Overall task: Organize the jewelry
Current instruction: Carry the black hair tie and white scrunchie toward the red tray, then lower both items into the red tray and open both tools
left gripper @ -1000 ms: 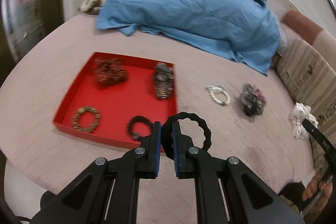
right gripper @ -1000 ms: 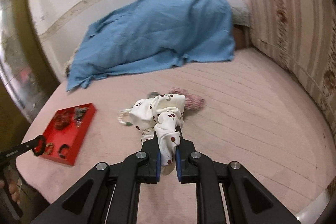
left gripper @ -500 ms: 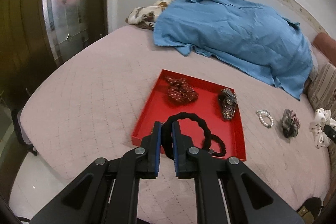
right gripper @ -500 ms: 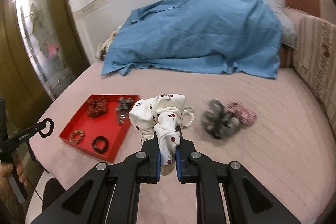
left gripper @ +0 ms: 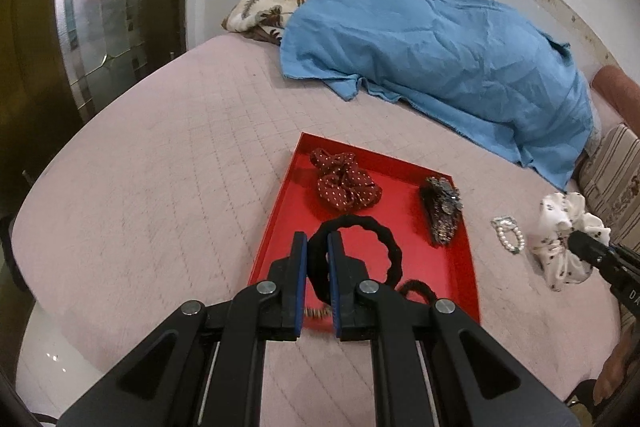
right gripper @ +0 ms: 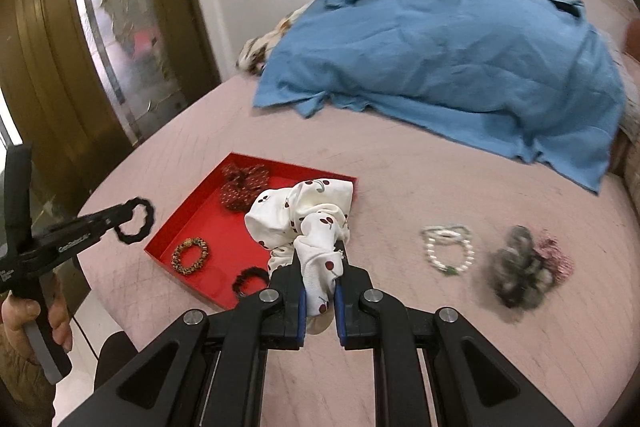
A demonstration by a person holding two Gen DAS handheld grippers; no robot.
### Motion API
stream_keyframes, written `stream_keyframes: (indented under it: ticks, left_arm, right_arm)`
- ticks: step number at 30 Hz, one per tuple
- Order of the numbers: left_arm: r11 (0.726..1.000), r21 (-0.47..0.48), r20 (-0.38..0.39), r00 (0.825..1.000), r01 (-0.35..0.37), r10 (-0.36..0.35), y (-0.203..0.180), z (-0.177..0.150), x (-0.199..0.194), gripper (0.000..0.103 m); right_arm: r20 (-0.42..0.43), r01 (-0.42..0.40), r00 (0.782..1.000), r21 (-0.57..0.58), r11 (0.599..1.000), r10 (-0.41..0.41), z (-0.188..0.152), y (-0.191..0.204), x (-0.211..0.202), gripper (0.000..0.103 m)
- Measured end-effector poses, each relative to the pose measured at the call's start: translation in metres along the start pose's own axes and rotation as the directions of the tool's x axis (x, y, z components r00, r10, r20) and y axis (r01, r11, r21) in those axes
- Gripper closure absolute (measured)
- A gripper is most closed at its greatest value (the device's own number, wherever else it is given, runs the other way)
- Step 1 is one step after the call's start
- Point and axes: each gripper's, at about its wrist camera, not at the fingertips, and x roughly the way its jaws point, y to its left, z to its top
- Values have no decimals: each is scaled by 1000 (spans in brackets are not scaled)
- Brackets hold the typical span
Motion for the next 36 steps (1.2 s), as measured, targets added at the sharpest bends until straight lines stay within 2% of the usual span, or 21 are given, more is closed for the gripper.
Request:
stream_keyframes:
  ticks: [3, 7, 13, 19, 25, 26, 28, 29, 30, 32, 36]
  left_arm:
    - [1000, 0, -21, 1000, 2, -2, 3, 9, 22, 93]
    - [999, 24, -43, 999, -31, 32, 6, 21, 56, 93]
    - [1000, 1, -96, 995, -28, 28, 16, 33, 99, 93]
    - [1000, 0, -116, 993, -12, 12, 14, 37, 117, 93]
    - [1000, 8, -122, 992, -7, 8, 14, 35, 122, 92]
    - [1000, 5, -122, 993, -3, 4, 14, 35, 120, 90]
    - [1000, -7, -109, 994, -3, 2, 16, 36, 115, 76]
    - [1000, -16, -99, 995, -4, 2, 18, 37, 112, 63]
    - [1000, -28, -86, 996, -3, 1, 19, 37, 106, 55]
    - [999, -52, -62, 998, 0, -3, 22, 39, 94, 53]
    - [997, -80, -37, 999, -9, 6, 25, 38, 72, 49]
  right_arm:
    - [-39, -24, 999, 18, 1000, 25, 12, 11, 31, 91]
    - [-91, -41, 995, 53, 998, 46, 31, 21, 78, 91]
    - [-146, -17, 989, 42, 999, 23, 62, 28, 138, 91]
    - [-218, -8, 976, 63, 998, 22, 76, 25, 192, 91]
    - [-265, -8, 964, 107, 994, 36, 70, 18, 220, 90]
    - [-267, -8, 963, 106, 994, 36, 68, 17, 221, 89]
    - [-269, -12, 962, 109, 994, 41, 66, 16, 222, 89]
    - [-269, -11, 962, 111, 994, 41, 67, 15, 223, 86]
    - [-265, -7, 964, 113, 994, 37, 67, 14, 221, 83]
    - [-256, -1, 966, 114, 993, 30, 70, 13, 219, 74]
    - [-228, -14, 973, 114, 993, 40, 74, 12, 203, 64]
